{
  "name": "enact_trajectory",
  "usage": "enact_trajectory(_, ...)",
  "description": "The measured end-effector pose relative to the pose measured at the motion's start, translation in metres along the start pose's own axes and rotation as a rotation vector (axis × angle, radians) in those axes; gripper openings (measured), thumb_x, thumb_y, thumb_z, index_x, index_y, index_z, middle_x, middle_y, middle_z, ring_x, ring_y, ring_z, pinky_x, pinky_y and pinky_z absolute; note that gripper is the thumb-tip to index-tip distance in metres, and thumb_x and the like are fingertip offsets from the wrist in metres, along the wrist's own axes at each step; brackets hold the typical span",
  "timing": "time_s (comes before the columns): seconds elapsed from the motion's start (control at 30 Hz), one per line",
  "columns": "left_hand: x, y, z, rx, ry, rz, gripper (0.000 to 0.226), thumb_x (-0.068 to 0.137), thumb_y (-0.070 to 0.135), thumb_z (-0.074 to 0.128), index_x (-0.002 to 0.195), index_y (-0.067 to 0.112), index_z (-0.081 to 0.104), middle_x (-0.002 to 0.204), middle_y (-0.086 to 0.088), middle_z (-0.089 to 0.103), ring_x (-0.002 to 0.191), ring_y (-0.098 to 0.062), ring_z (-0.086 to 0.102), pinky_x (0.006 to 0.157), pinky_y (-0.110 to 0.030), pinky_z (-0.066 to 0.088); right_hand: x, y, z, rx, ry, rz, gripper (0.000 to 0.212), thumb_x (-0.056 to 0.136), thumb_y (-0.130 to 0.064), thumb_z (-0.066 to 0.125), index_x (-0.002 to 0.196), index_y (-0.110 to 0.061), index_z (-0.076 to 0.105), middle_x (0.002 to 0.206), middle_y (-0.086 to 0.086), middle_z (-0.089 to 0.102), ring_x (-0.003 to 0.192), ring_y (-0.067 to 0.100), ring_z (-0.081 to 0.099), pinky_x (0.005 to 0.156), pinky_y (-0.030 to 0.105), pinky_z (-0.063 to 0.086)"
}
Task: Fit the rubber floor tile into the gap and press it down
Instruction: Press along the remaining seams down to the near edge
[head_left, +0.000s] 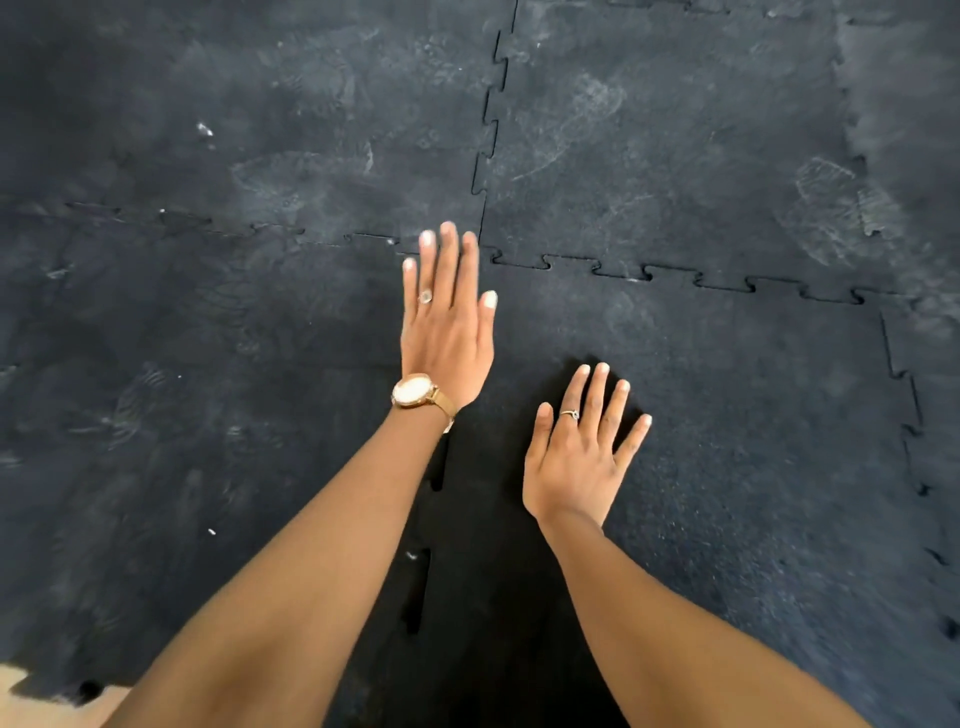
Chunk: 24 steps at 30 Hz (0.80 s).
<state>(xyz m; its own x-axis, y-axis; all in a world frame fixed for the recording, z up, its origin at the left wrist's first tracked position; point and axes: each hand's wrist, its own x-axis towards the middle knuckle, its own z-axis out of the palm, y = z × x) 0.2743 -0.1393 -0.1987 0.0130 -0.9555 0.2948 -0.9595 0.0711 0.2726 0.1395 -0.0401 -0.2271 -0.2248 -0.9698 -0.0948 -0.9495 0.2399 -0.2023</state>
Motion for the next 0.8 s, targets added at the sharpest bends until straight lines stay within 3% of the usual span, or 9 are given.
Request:
enact_trajectory(0.07,0.003,0.004,0.005,0.112,-0.002,-0.012,0.058,0.103,0.034,0.023,0.154,0.008,0.016,0.162,-0.013,0.014,0.15,-0.033,0.007,0.122,-0.048,0.003,-0.001,0.002,0.0,0.014,0.02,0.011,0.059,0.102,-0.04,0.01,0.154,-0.013,0.011,0.163,0.004,0.009,0.15,0.027,0.002,0.12,0.056,0.0)
enact_trajectory(0.17,-0.006,-0.009,0.023,0.234,-0.255,-0.235,0.068,0.101,0.051,0.011,0.155,0.012,0.0,0.163,-0.014,0.0,0.15,-0.032,-0.005,0.119,-0.057,-0.002,-0.003,-0.001,0.001,0.008,0.045,-0.001,0.057,0.103,-0.038,0.013,0.154,-0.013,0.014,0.163,0.004,0.012,0.15,0.028,0.005,0.12,0.055,0.0)
enact_trajectory(0.3,-0.004,-0.008,0.024,0.223,-0.295,-0.227,0.072,0.098,0.056,0.006,0.155,0.013,-0.001,0.163,-0.014,-0.002,0.15,-0.033,-0.006,0.117,-0.062,0.0,-0.004,0.01,-0.003,0.016,-0.017,-0.033,0.06,0.102,-0.043,0.01,0.155,-0.015,0.005,0.164,0.002,0.004,0.15,0.024,-0.003,0.121,0.052,-0.002)
enact_trajectory(0.4,-0.003,-0.01,0.025,0.196,-0.277,-0.118,0.071,0.098,0.055,0.005,0.155,0.013,0.0,0.163,-0.013,-0.001,0.15,-0.033,-0.005,0.117,-0.059,-0.003,-0.023,0.034,-0.005,-0.043,-0.022,-0.095,0.063,0.101,-0.05,0.006,0.155,-0.017,0.004,0.163,0.0,0.004,0.15,0.021,-0.005,0.121,0.049,0.0)
enact_trajectory(0.57,0.0,-0.001,0.017,0.094,-0.374,0.47,0.067,0.101,0.046,0.014,0.155,0.008,0.0,0.163,-0.014,-0.002,0.15,-0.027,-0.006,0.122,-0.046,0.0,-0.034,0.04,-0.008,-0.039,-0.016,-0.081,0.062,0.102,-0.048,0.014,0.155,-0.017,0.009,0.163,0.001,0.009,0.15,0.026,0.0,0.12,0.053,-0.001)
enact_trajectory(0.8,-0.03,0.004,0.025,0.027,-0.395,0.34,0.068,0.101,0.046,0.015,0.154,0.006,-0.002,0.163,-0.014,-0.001,0.151,-0.024,-0.005,0.123,-0.038,-0.001,-0.034,0.042,-0.005,-0.032,0.025,-0.082,0.06,0.102,-0.046,0.015,0.155,-0.016,0.017,0.162,0.002,0.015,0.15,0.028,0.005,0.121,0.053,0.003)
